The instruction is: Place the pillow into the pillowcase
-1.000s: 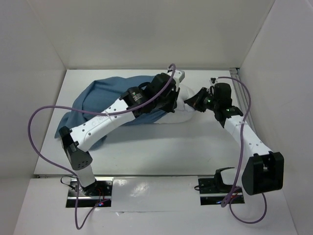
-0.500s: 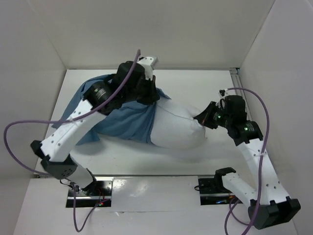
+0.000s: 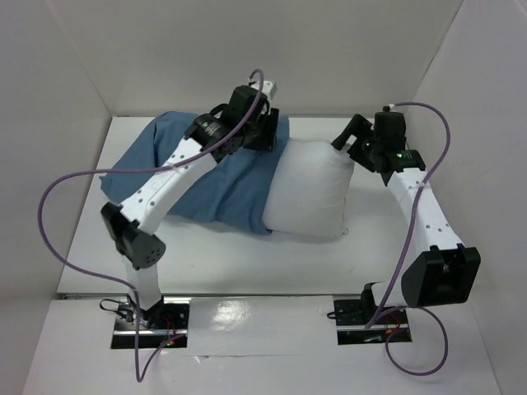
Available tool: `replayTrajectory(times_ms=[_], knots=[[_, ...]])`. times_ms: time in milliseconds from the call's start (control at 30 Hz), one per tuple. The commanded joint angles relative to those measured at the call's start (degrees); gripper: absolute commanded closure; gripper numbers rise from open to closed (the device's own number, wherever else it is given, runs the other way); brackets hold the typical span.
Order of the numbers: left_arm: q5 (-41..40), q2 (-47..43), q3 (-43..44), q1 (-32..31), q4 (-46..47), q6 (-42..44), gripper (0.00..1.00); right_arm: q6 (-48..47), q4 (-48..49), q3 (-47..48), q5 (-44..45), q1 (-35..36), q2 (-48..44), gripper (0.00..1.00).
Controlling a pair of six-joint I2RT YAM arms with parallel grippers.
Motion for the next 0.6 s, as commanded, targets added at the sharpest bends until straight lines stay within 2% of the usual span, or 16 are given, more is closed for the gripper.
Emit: replayTrajectory(times_ms=[0,33,100,133,233,300,333,400,433,567], knots=[[-6.7,-9.2,-2.7,-1.0,-0.5,-0.9,0.47,-2.8,1.8,4.0,3.6,-2.6,-2.7,0.02],[-7.3,-10.0,-5.4,-1.0,-0.5,-0.9,0.47,-3.6,1.2,4.7,3.6,-3.1,-3.2,0.02],[-8.0,-12.3,-9.1,-1.6,1.4,-1.5,0.56,-5.3,1.2,4.7,2.4,-3.7,-3.2,0.01],[-8.6,-12.9,-13.0,-2.4,2.6,-1.5,0.57,-5.8,1.2,3.9,2.4,-3.7,-3.2,0.01],[-9.2,-12.9,-15.9,-3.8,4.0,-2.3,0.55,-7.1,-0.1,1.5,2.4,-3.7,-3.2,0.01],[-8.7,-11.2,-15.9,-3.8,4.0,-2.3,0.47,-7.9,-0.7,-0.2,2.4,-4.2,-3.9,0.01],[-9.9,-10.7,-15.9,-4.5,3.5,-2.3,0.36,-8.4,-0.7,-1.0,1.5,-4.2,-4.4,0.01],[-10.6,-9.5,-15.9,-4.5,2.8,-2.3,0.28,-9.8,1.1,-3.8,-2.9,-4.2,-4.4,0.01],[-10.6,-8.4,-15.9,-4.5,2.8,-2.9,0.21,-10.4,1.8,-4.7,-5.1,-4.2,-4.4,0.01],[-11.9,-4.8,-12.8,-4.5,1.6,-3.5,0.19,-11.6,3.0,-7.4,-12.4,-4.2,-1.9,0.01]])
